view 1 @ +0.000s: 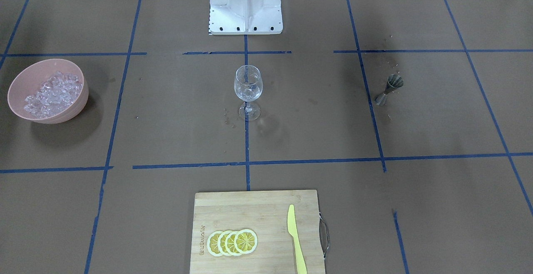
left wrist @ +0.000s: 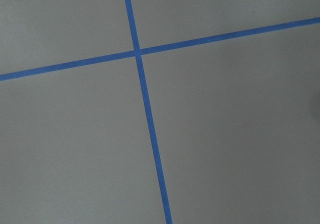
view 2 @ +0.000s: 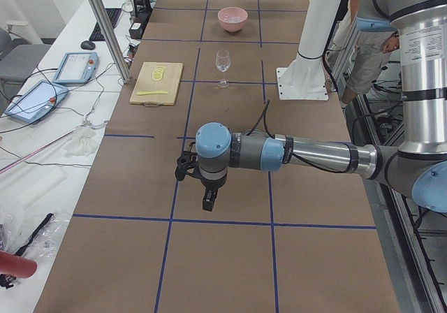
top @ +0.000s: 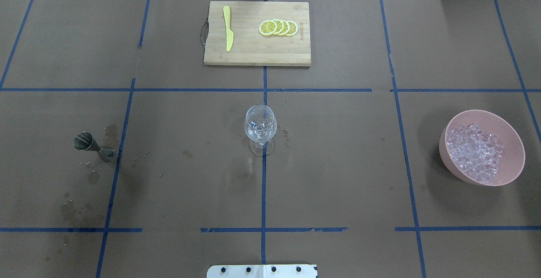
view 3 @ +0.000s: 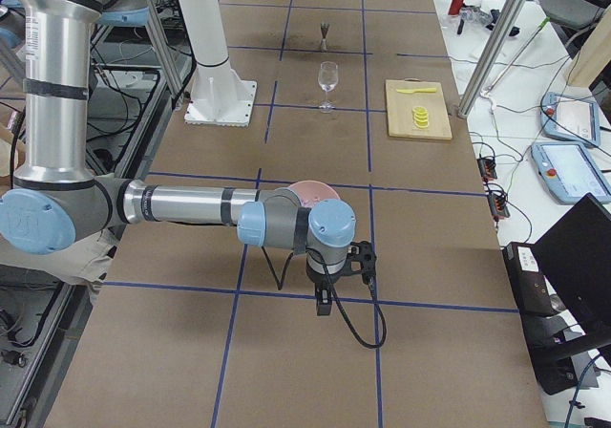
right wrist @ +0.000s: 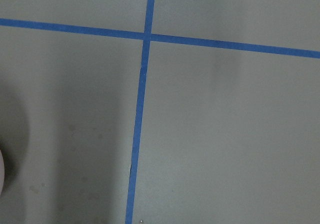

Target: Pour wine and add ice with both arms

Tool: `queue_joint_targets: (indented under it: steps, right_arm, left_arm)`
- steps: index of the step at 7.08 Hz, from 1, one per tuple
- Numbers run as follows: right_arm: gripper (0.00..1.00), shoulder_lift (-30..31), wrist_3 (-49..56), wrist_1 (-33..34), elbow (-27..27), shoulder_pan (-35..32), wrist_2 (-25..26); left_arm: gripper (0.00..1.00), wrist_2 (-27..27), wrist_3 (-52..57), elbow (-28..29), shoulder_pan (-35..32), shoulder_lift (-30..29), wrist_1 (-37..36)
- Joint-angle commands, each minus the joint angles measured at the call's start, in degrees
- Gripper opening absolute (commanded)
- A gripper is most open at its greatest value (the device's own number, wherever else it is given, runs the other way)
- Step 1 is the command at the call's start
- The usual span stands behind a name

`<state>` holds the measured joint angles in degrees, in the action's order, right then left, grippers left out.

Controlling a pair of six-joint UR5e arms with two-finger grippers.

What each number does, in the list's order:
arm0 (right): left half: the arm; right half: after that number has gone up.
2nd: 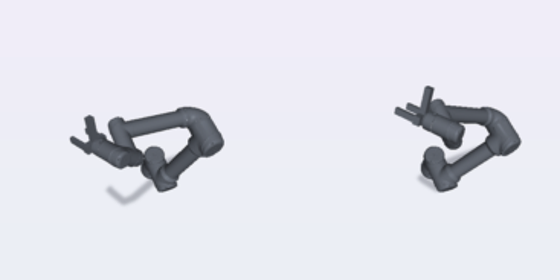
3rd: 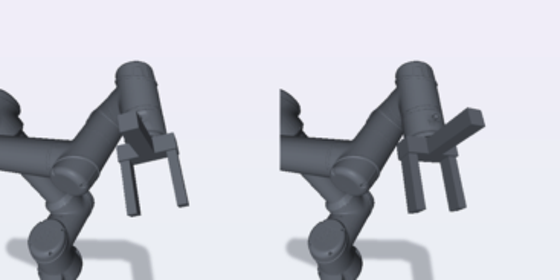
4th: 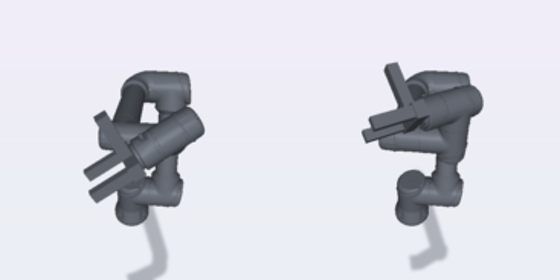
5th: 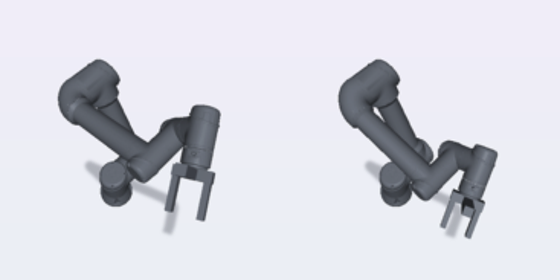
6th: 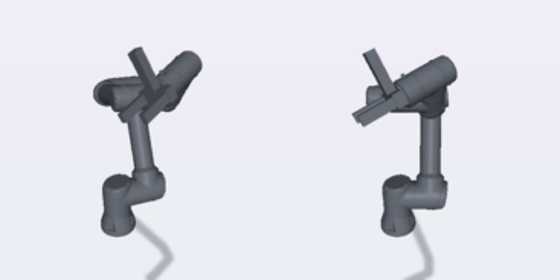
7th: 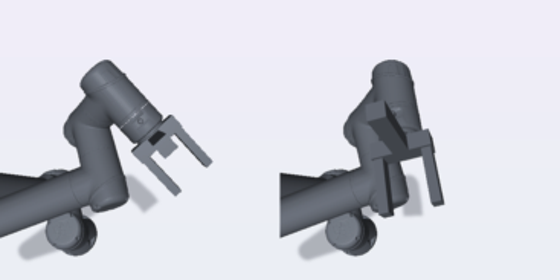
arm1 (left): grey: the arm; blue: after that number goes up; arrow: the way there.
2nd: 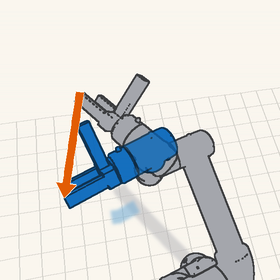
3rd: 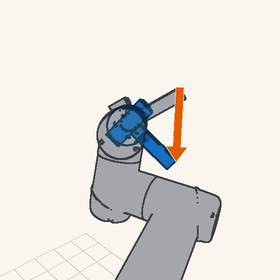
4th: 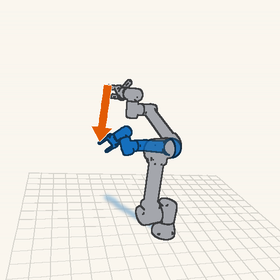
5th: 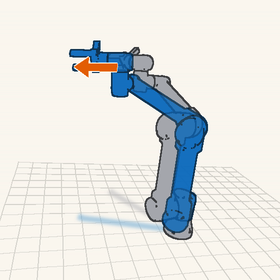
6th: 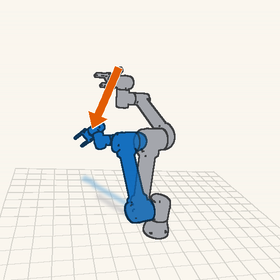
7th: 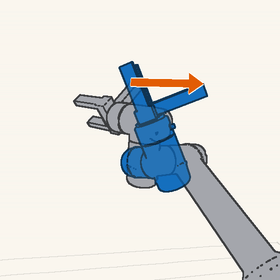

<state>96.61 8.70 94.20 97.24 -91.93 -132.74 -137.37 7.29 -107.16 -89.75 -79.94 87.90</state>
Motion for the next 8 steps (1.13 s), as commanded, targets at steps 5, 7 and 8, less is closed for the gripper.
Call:
queue_joint_targets:
  steps: [5,7,8]
  right_arm:
    - [1.00,-0.37,-0.61,-0.07,0.05,-0.01,-0.15]
    - [1.00,-0.54,-1.40,0.02,0.05,-0.01,-0.33]
    - [1.00,-0.55,-1.41,0.02,0.05,-0.01,-0.33]
  left_arm:
    - [1.00,0.09,0.00,0.55,-0.16,0.05,-0.01]
    - [1.00,0.17,0.00,0.72,-0.16,0.13,-0.01]
    - [1.00,1.83,0.00,0.46,-0.16,0.05,-0.01]
